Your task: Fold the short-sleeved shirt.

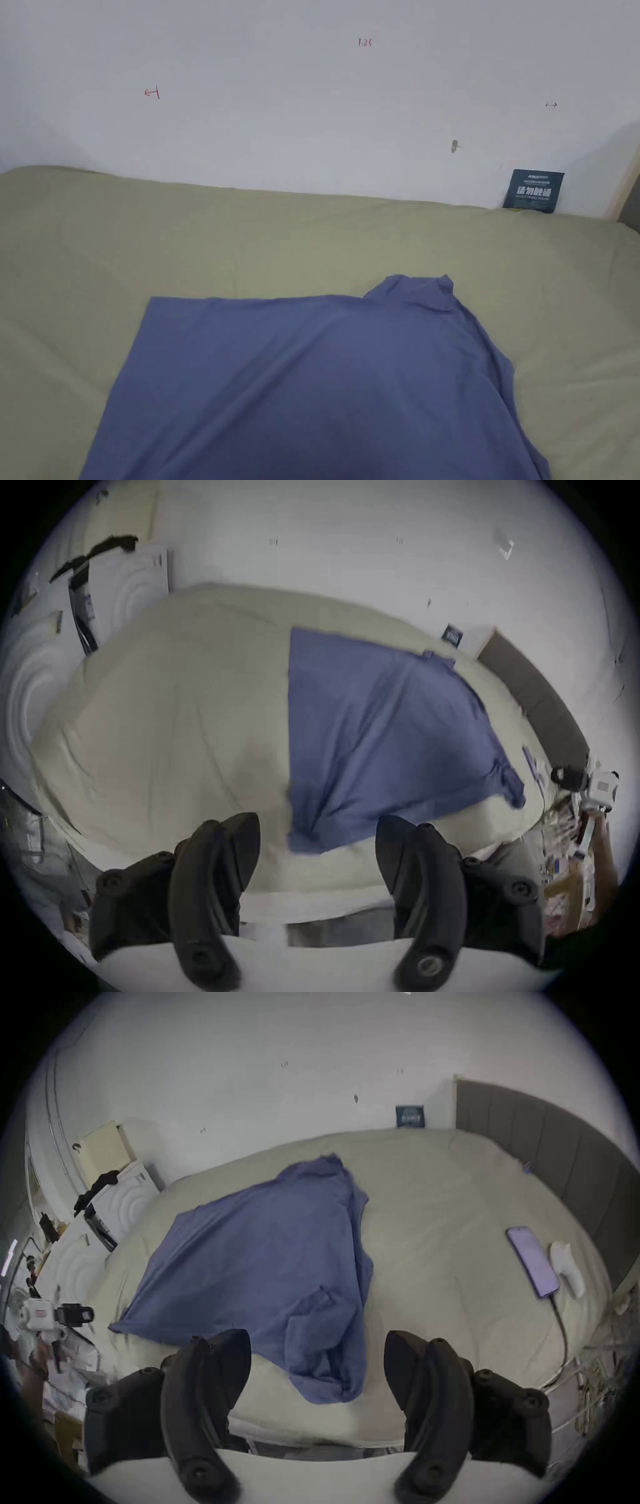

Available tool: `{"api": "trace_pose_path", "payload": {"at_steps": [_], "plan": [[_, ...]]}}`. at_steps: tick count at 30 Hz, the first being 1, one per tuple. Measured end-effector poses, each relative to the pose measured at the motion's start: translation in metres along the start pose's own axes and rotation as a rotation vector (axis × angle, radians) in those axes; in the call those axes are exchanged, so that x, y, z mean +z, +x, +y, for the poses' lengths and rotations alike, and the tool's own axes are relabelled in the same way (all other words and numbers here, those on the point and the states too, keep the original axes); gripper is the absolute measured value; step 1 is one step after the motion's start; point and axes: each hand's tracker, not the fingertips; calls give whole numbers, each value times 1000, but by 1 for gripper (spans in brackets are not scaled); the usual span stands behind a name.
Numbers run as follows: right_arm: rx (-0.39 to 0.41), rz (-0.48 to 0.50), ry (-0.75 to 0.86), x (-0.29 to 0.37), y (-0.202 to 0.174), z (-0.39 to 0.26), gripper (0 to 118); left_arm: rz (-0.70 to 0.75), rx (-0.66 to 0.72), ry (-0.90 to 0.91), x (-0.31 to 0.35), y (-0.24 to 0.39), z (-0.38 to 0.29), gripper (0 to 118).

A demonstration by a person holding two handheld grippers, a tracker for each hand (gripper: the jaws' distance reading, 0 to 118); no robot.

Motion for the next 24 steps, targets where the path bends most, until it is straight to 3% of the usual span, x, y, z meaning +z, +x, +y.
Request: {"api": "trace_pose_path", "payload": {"at_steps": [2,3,4,5,6,7,10,13,18,24], "plan": [[-24,-10,4,4,-21,5,86,2,-22,36,10,29,9,73],[-51,-24,-3,5,-32,7,82,19,-37,55,14,46,13,63],[-79,-29,4,8,-43,6,71,13,-61,86,16,63,11,45],[-76,-16,13,10,-48,4,53,16,-97,79,15,79,10,20],[-59,-8,27,10,-51,-1,15,33,-129,86,14,95,6,0],[2,-24,44,12,-61,-4,3,81,-148,94,15,109,0,0],[118,-64,77,20,-82,-27,2,96,-148,92,7,138,-27,0],[79,-72,64,24,-92,-59,2,172,-128,62,2,167,-61,0],[100,-94,-78,18,-107,-115,2,197,-164,12,-4,198,-119,0],[122,-65,-99,19,-114,-134,2,126,-141,-52,-8,202,-139,0]]}}
